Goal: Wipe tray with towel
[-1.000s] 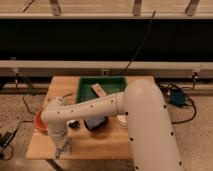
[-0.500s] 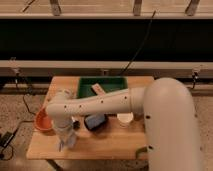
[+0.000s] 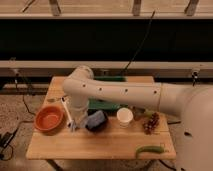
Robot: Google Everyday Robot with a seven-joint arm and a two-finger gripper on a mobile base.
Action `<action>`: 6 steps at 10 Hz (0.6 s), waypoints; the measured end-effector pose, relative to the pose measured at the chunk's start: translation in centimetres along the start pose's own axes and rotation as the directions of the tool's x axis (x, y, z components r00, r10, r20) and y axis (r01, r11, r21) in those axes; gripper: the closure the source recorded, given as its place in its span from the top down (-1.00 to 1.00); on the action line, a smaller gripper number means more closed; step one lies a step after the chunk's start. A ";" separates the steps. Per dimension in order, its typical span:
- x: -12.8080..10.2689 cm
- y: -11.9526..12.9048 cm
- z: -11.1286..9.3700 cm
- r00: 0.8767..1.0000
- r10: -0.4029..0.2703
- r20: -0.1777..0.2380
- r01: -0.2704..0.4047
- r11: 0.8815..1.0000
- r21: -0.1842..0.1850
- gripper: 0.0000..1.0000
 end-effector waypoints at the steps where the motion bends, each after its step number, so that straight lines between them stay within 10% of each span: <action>1: 2.3 -0.6 -0.4 1.000 0.013 -0.002 -0.013 1.000 0.011 -1.00; 6: 13.7 -4.6 -2.1 0.995 0.088 -0.037 -0.087 0.996 0.023 -1.00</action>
